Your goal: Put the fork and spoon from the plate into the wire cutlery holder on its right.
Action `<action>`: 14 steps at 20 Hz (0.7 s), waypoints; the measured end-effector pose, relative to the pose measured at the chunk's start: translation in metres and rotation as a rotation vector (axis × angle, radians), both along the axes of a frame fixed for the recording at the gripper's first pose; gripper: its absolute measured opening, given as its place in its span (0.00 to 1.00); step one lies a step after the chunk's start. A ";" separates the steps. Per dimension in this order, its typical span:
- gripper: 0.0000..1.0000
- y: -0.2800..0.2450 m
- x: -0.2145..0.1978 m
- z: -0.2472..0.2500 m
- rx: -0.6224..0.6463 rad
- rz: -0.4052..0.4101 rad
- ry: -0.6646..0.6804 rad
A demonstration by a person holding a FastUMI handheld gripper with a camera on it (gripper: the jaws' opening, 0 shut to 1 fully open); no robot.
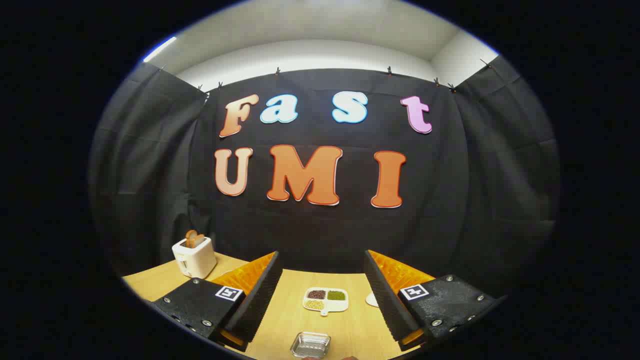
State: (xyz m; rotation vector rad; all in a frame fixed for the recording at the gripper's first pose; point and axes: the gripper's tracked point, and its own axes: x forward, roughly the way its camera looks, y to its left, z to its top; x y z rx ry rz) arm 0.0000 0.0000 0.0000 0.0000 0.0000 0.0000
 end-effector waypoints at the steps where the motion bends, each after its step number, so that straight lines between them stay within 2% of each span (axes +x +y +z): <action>1: 0.98 0.003 0.003 0.002 0.007 0.001 0.001; 5: 0.98 0.013 0.007 0.013 0.023 -0.082 -0.011; 9: 0.98 0.028 0.008 0.023 -0.013 -0.173 -0.028; 14: 0.98 0.056 0.006 0.035 -0.013 -0.247 -0.048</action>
